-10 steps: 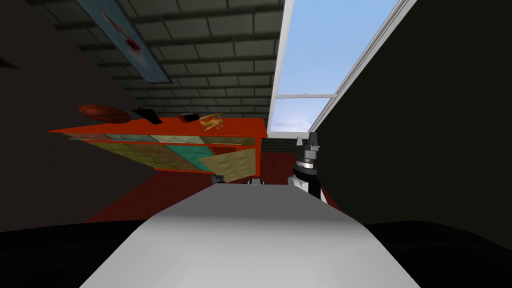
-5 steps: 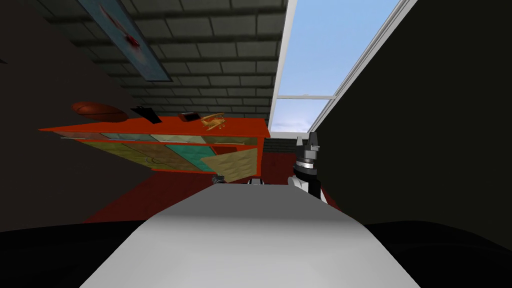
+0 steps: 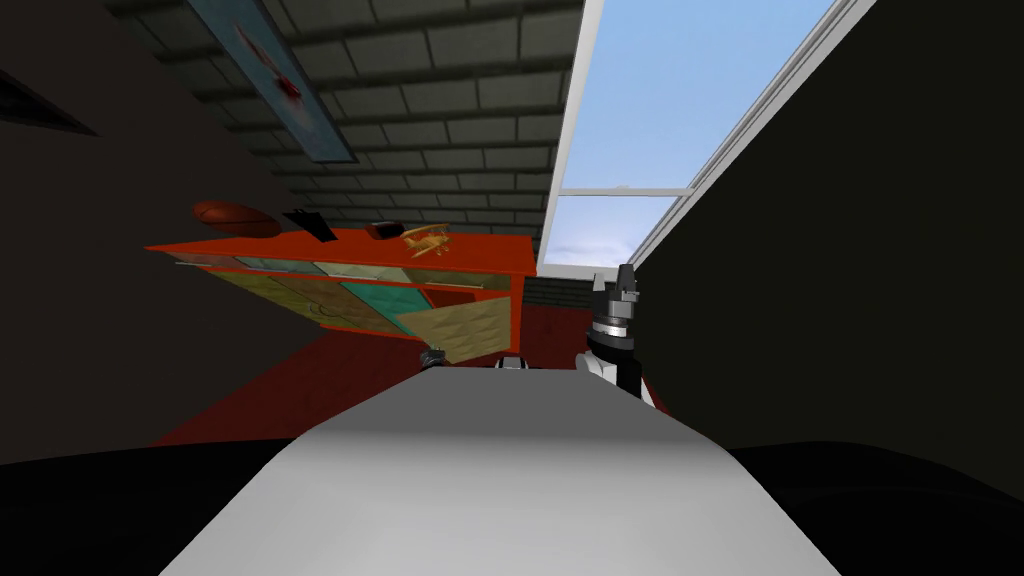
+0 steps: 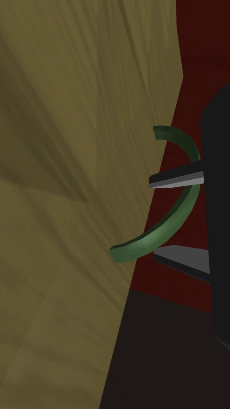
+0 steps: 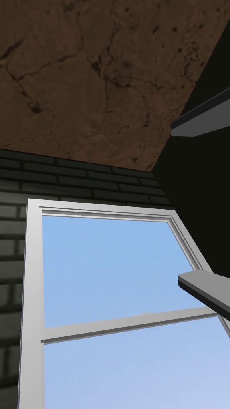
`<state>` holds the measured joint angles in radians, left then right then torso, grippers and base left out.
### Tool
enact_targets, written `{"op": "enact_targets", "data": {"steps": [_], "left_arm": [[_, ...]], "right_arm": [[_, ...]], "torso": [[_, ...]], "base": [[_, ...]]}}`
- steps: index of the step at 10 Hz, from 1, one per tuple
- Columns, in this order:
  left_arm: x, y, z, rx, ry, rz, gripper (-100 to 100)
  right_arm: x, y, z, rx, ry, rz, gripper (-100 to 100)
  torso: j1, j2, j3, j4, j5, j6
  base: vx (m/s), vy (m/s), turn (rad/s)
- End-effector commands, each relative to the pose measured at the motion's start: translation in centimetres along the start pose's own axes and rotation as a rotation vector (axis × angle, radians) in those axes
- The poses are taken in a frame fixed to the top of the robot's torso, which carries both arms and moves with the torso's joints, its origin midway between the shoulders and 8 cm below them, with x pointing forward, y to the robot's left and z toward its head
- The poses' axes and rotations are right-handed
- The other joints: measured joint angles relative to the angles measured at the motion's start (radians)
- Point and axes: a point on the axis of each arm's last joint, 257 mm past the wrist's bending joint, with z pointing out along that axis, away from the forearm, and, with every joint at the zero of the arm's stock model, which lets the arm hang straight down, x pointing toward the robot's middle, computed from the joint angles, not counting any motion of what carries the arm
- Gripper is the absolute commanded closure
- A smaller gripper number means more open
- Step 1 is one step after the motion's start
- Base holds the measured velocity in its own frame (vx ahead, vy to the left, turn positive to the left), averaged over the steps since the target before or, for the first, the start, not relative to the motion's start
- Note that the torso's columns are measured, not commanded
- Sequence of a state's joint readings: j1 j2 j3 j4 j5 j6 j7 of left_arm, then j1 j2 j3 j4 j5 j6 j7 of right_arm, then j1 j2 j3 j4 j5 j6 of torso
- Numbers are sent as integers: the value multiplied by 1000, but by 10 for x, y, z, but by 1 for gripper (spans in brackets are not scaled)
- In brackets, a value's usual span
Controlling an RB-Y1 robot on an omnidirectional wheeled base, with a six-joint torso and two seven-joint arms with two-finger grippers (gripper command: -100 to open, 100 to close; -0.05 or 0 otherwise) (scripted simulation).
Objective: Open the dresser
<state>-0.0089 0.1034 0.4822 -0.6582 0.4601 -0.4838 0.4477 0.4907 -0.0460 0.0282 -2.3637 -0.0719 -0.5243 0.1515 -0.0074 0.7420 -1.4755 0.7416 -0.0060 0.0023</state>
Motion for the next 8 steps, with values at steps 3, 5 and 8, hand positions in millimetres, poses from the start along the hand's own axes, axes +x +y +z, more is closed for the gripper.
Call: {"op": "enact_targets", "data": {"steps": [3,5,8], "left_arm": [[-27,-24,2,24,-36,-21,100],[-43,-36,-1,50,-63,-38,100],[-66,-53,-6,90,-102,-64,100]], "right_arm": [[0,0,0,0,0,0,0],[0,0,0,0,0,0,0],[0,0,0,0,0,0,0]], "torso": [[-1,0,0,0,0,1],[-1,-2,0,-3,1,-4],[3,-1,0,-2,2,-3]], "base": [[4,-88,86],[28,-196,131],[-5,-186,110]]}}
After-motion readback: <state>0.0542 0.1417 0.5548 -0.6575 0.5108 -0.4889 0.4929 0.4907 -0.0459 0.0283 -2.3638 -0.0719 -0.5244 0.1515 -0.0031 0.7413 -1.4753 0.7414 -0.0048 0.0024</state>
